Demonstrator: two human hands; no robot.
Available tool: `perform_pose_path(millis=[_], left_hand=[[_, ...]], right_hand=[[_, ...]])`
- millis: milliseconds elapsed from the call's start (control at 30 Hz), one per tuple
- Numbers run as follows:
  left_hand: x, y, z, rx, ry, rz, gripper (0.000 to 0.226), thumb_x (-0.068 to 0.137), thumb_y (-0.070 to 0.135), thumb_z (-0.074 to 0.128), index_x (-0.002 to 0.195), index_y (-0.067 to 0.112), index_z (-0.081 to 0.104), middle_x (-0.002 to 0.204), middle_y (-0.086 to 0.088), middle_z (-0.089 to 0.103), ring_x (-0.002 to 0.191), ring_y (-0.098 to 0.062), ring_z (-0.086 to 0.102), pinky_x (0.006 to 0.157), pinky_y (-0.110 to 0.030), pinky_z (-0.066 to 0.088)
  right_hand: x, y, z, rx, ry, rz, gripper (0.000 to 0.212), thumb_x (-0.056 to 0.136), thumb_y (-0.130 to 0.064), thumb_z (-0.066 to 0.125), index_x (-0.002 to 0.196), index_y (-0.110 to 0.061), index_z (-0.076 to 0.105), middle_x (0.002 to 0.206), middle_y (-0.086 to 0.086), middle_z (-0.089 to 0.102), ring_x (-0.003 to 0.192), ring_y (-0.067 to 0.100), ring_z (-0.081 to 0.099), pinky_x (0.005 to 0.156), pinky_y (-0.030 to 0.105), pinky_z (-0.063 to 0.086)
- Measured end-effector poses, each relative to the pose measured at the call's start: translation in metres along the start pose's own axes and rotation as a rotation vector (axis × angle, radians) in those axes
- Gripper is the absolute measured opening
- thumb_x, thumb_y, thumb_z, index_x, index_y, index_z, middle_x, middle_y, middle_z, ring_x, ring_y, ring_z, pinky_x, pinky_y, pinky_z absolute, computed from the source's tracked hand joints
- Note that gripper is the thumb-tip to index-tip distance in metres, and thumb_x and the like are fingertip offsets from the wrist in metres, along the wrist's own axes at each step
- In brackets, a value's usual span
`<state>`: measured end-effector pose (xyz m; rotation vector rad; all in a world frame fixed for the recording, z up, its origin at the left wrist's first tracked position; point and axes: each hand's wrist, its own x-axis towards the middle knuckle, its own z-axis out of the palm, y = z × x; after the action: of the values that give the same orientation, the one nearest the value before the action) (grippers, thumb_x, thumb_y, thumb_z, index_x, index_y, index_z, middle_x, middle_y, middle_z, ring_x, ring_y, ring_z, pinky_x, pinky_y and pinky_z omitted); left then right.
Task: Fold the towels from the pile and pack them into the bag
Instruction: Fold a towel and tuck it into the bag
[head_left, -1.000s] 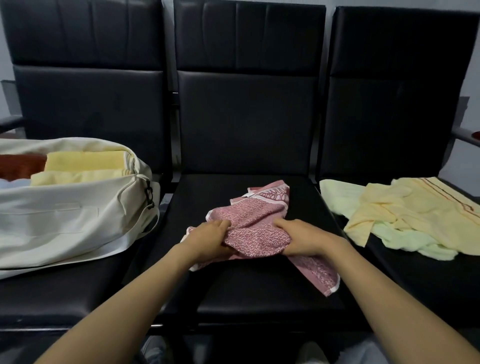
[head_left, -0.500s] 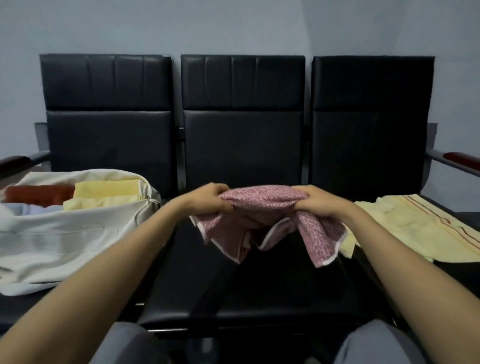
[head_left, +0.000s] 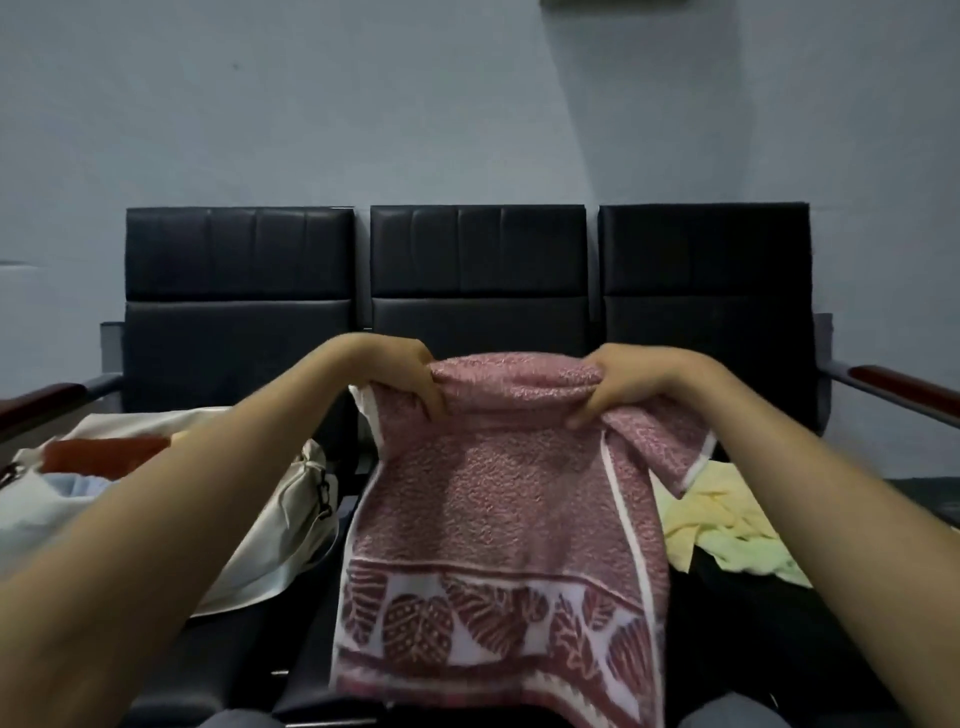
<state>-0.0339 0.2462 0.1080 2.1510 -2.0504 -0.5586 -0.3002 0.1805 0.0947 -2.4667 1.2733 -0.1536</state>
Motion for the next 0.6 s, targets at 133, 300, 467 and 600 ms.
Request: perform_pose_path(millis=[133, 300, 467, 600], left_hand=[[0.036, -0.006, 0.033, 0.371, 0.47, 0.041, 0.028, 0.082, 0.028, 0.063, 0.105, 0.012, 0.062, 0.109, -0.01, 0.066, 0.1, -0.031, 0.061, 0.079, -0.035, 0.045], [0.066, -0.043, 0.06, 0.405, 1.038, 0.239, 0.021, 0.076, 0.008, 0.059, 0.097, 0.007, 0.056, 0.091, -0.01, 0.061, 0.087, -0.034, 0.058, 0.078, -0.038, 0.031], [0.073, -0.07, 0.111, 0.453, 1.049, 0.285, 0.034, 0.062, 0.016, 0.076, 0.089, 0.011, 0.058, 0.079, -0.005, 0.06, 0.073, -0.03, 0.059, 0.074, -0.035, 0.029], [0.066, -0.076, 0.148, 0.312, 0.508, 0.148, 0.035, 0.082, 0.037, 0.066, 0.111, 0.019, 0.058, 0.111, 0.0, 0.064, 0.108, -0.026, 0.058, 0.089, -0.036, 0.033]], right_hand=[[0.045, 0.011, 0.025, -0.512, 0.344, 0.204, 0.031, 0.082, -0.013, 0.063, 0.114, -0.017, 0.063, 0.113, 0.01, 0.063, 0.1, 0.03, 0.063, 0.08, 0.035, 0.05], [0.07, 0.022, 0.04, -0.69, 1.129, -0.134, 0.032, 0.059, 0.015, 0.07, 0.085, -0.001, 0.061, 0.08, 0.019, 0.055, 0.065, 0.034, 0.055, 0.055, 0.035, 0.04], [0.072, 0.036, 0.08, -0.637, 0.962, -0.155, 0.032, 0.061, 0.01, 0.07, 0.088, -0.004, 0.062, 0.082, 0.014, 0.057, 0.071, 0.034, 0.058, 0.057, 0.036, 0.041], [0.057, 0.053, 0.117, -0.373, 0.176, 0.007, 0.023, 0.08, -0.019, 0.063, 0.103, -0.019, 0.058, 0.107, 0.005, 0.062, 0.099, 0.027, 0.06, 0.072, 0.032, 0.044]])
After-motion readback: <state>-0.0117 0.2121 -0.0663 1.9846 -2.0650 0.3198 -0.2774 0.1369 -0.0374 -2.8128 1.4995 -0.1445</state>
